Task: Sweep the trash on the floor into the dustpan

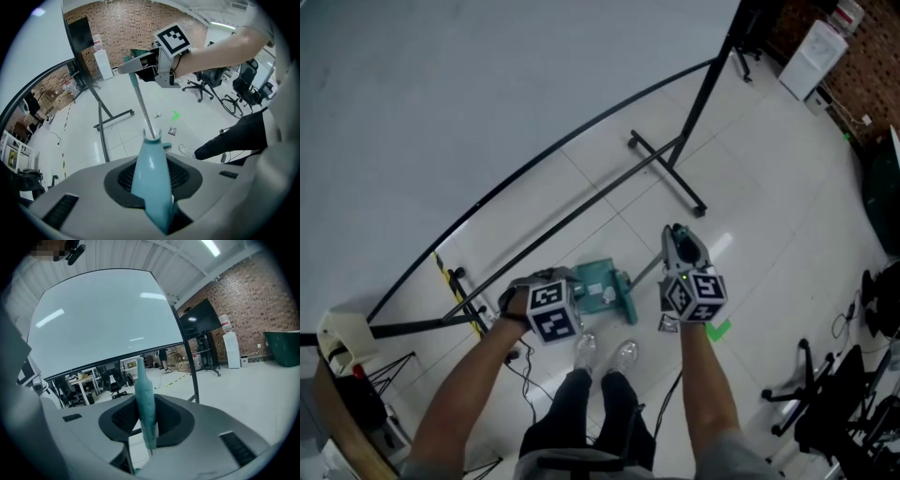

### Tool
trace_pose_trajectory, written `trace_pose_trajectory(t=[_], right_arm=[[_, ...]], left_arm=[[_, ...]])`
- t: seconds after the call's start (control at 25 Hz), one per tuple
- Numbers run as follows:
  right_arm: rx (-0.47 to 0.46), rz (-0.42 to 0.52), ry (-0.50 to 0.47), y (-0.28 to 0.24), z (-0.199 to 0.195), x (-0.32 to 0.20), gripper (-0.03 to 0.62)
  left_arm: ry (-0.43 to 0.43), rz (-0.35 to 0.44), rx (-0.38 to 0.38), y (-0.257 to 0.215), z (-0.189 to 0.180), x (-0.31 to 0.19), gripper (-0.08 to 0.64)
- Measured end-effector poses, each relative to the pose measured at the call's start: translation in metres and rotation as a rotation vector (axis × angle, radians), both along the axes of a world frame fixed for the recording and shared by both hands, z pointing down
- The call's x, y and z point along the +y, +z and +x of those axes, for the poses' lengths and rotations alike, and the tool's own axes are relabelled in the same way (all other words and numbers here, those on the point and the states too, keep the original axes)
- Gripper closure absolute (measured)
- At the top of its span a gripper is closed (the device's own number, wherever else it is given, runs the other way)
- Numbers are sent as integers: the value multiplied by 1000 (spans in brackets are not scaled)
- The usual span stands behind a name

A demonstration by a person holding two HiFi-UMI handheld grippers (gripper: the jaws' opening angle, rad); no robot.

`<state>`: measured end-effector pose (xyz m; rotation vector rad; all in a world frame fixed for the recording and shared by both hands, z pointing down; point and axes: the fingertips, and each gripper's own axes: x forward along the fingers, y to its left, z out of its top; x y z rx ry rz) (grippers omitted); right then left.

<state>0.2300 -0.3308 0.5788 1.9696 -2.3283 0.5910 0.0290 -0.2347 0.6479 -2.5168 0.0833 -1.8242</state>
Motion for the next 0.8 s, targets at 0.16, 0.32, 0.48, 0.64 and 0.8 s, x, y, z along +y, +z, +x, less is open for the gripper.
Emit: trace_pose_trajectory(t=[0.16,0.32,0.48,0.64,0.8], right_arm=[[-40,-1,-39,-6,-15,7,513],[-18,22,-49,-31,-3,17,518],[-7,76,-28,-55,21,19,518],[64,113,9,-76,45,15,517],[135,132,62,-77,58,6,517]], left_arm=[[3,-6,5,1,-3,-1,457],[8,-20,0,2,-8,-2,457],[33,-22,-9,1,-7,-1,457],[36,-10,-37,-2,-2,-8,457],[31,-19,-68,-1,-2,-13,457]])
